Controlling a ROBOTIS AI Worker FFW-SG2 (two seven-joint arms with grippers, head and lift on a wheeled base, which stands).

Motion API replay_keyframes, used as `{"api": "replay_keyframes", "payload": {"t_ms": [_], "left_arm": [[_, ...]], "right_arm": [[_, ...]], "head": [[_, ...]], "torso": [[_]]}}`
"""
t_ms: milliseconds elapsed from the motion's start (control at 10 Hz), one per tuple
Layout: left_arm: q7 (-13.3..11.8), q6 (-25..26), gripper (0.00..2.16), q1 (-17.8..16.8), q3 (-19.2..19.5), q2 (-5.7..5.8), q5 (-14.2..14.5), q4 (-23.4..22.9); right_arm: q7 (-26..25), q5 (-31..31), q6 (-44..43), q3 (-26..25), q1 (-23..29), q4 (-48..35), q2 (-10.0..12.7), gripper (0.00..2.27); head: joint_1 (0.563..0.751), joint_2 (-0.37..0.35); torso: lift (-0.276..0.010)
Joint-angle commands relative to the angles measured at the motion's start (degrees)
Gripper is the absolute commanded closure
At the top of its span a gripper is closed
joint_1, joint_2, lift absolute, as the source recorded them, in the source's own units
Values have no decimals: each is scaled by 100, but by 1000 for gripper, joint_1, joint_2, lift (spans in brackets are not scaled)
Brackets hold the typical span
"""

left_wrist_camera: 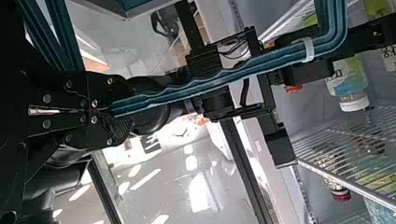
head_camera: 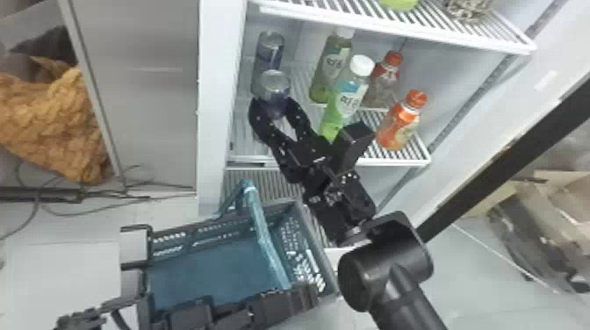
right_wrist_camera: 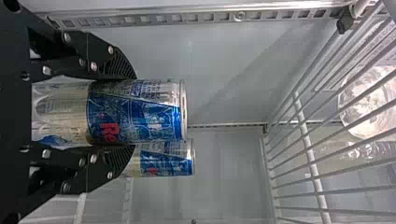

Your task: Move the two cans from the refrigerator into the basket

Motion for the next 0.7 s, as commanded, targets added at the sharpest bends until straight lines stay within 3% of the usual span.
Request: {"api": "replay_keyframes", "payload": {"t_ms": [0, 200, 600], "left_arm": [[0, -26, 1211, 0, -7, 4, 24, 0], [0, -40, 1211, 0, -7, 4, 36, 0], [0, -54, 1211, 14, 16, 4, 58, 0]], "right_arm": [[1, -6, 70, 39, -1, -124, -27, 907], [10, 51, 253, 27, 69, -475, -71, 907], [80, 131, 1026, -361, 758, -1881, -132, 907]], "head": [[695, -287], [695, -279], [695, -274]], "torso": [[-276], [-276], [-276]]}}
